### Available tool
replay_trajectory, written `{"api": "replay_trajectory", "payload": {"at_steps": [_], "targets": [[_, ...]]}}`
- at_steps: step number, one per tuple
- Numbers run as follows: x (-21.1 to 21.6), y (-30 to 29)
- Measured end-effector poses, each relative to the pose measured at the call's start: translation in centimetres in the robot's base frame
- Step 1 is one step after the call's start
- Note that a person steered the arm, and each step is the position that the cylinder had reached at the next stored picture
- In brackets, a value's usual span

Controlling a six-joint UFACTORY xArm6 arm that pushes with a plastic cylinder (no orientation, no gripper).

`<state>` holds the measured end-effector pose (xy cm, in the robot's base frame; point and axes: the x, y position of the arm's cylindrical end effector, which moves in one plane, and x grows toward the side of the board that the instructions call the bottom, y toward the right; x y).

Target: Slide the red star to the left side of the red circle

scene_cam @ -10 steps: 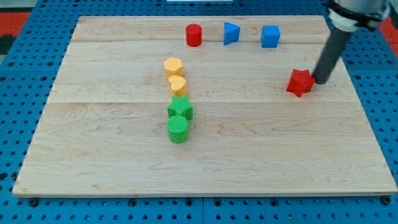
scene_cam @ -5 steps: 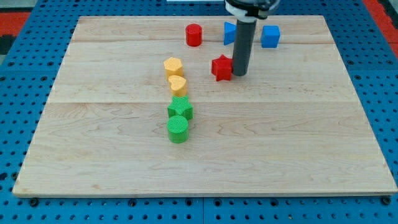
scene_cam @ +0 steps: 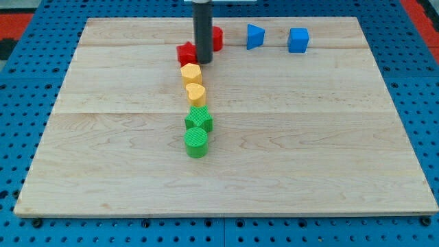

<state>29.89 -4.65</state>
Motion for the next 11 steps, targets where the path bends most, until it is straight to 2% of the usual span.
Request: {"api": "replay_trajectory", "payload": {"at_steps": [1,2,4,5,6,7,9,11], "targets": [[-2.7,-5.4],[-0.3,-4.0],[2.0,-9.4],[0.0,-13.2],[-2.5,-9.8],[-2.7,-8.8],[-1.2,-7.9],[-0.9,-1.4]]}}
